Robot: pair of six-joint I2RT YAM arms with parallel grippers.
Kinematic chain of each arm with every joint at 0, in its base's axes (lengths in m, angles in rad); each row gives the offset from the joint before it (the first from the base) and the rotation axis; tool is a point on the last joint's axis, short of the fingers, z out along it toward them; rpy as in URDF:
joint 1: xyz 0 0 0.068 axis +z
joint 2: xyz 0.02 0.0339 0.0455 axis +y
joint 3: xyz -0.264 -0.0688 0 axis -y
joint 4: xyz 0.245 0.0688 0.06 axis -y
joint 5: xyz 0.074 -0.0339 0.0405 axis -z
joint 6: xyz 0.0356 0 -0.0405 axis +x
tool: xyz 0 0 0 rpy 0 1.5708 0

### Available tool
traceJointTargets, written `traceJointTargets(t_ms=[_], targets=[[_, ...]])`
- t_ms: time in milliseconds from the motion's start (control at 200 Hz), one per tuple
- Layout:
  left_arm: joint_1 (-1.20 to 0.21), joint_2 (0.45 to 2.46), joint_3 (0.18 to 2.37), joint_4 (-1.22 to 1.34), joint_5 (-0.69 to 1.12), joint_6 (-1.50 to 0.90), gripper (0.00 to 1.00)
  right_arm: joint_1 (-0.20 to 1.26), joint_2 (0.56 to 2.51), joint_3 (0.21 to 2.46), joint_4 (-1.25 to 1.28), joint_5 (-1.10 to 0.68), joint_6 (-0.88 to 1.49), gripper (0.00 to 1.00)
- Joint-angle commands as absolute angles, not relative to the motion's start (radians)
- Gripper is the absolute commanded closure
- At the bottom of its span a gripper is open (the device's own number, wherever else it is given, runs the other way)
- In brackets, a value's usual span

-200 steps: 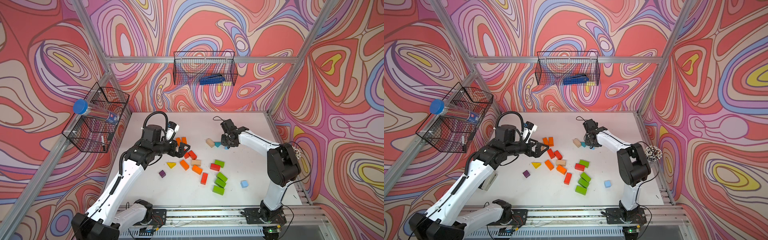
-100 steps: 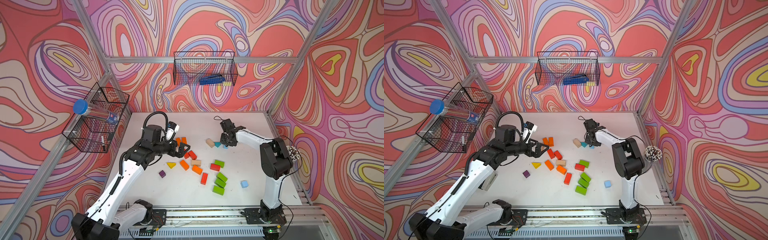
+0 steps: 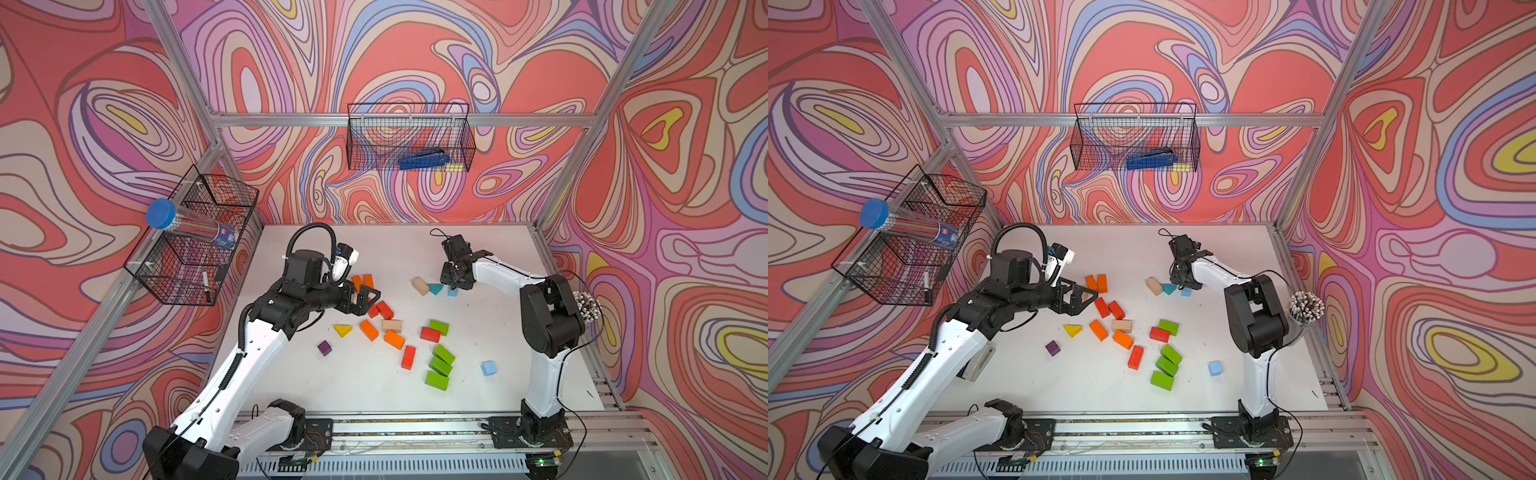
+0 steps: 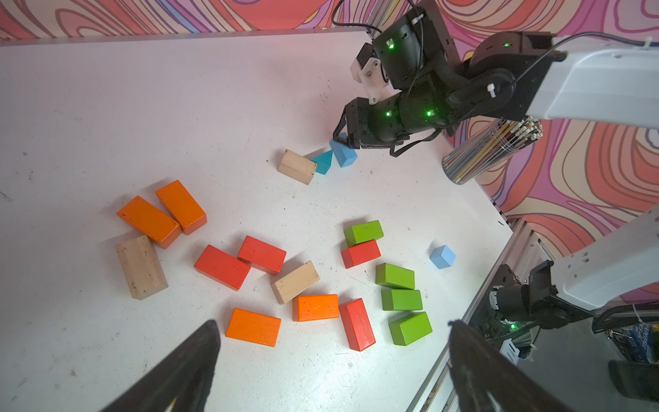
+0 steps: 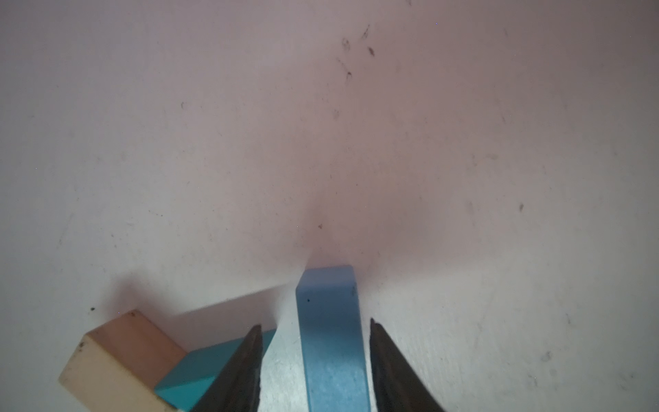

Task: Assemble a heart with building blocks
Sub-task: Assemble the building block at the center of the board.

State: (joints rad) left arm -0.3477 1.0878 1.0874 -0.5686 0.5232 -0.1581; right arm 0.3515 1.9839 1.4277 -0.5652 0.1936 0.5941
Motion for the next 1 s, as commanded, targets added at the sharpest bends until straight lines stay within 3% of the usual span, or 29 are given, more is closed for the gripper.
traceJointTargets(t_ms=[0, 461, 996], targets=[[-0.349, 1.072, 1.084, -0.555, 0.528, -0.154, 0.00, 0.346, 1.919, 1.373, -0.507, 0.171, 0.534, 0.51], [-0.350, 1.072, 1.083, -0.554, 0.529, -0.154, 0.00, 0.309, 1.780, 1.180, -0.449, 0.174, 0.397, 0.72], [-0.349, 1.072, 1.083, -0.554, 0.524, -0.152, 0.00, 0.291, 1.911, 1.268, -0.486, 0.140, 0.399, 0.71]])
